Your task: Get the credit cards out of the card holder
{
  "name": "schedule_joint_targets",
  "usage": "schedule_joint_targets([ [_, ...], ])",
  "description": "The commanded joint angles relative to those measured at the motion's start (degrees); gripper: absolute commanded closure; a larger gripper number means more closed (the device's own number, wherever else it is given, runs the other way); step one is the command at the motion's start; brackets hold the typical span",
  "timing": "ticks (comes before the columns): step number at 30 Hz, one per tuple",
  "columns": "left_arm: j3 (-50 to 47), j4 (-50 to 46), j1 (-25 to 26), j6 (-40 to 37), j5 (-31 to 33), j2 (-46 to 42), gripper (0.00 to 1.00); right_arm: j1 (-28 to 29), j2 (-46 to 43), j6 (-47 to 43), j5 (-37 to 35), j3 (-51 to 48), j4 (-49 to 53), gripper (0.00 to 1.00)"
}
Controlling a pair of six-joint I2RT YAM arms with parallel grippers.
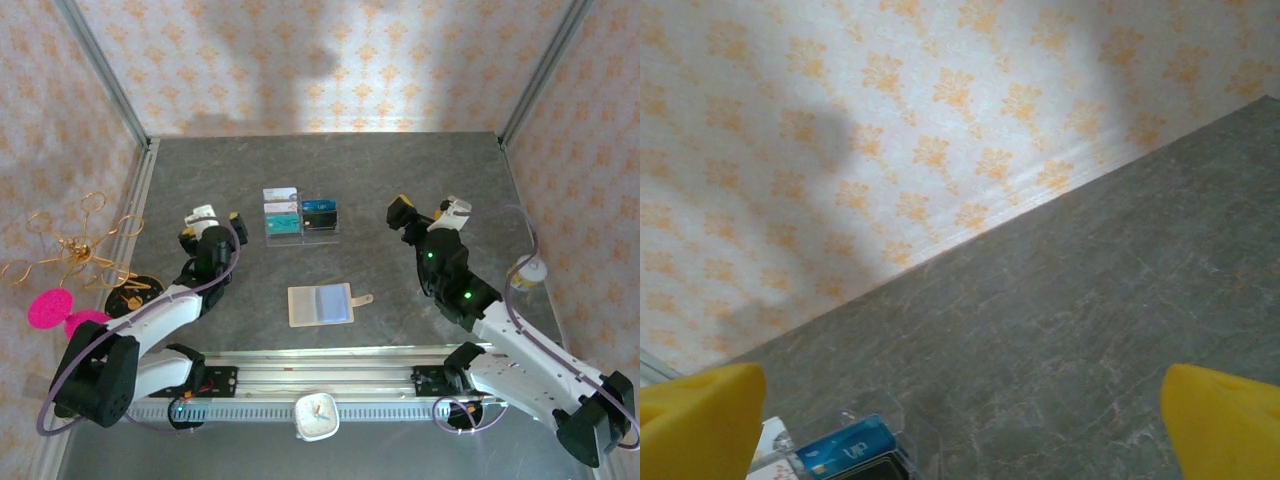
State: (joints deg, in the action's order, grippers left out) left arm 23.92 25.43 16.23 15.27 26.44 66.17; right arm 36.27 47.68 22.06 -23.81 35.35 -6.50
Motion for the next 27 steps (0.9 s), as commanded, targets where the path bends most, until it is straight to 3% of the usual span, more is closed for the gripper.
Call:
schedule_joint_targets([
  [1, -1.23, 9.54, -4.14, -6.53, 1.17, 1.60, 0.01, -0.06, 1.07, -0.12, -4.49, 1.06, 2.90, 0.00],
  [6, -3.92, 19.33, -9.62, -11.61, -5.30, 7.45, 0.00, -0.06, 0.97, -0.13, -7.29, 0.55, 2.11, 0.00],
  [12, -5.99, 32.10, -14.18, -11.39, -13.48, 14.76, 0.00, -0.06, -0.13, -1.56, -12.34, -0.10, 1.07, 0.00],
  [17, -0.05, 26.23, -16.30, -13.78, -20.36, 19.07, 0.00, -0.06, -3.56, -6.39, -15.34, -4.63, -5.10, 0.00],
  [22, 3.74, 22.10, -21.51, -9.39, -29.23, 21.88, 0.00, -0.60, -4.61, -10.39, -19.79, -5.75, -6.73, 0.00],
  [23, 2.03, 27.16, -21.70, -10.22, -31.93, 22.74, 0.01, -0.89, -4.53, -11.45, -19.10, -5.73, -6.83, 0.00],
  [24, 2.14, 26.17, -21.01, -11.60, -32.89, 22.32, 0.02, -1.02, -4.53, -12.25, -18.99, -5.82, -6.91, 0.00],
  [27, -3.00, 33.53, -20.09, -11.68, -30.09, 20.22, 0.01, -1.35, -4.35, -16.90, -19.45, -6.72, -8.85, 0.00],
])
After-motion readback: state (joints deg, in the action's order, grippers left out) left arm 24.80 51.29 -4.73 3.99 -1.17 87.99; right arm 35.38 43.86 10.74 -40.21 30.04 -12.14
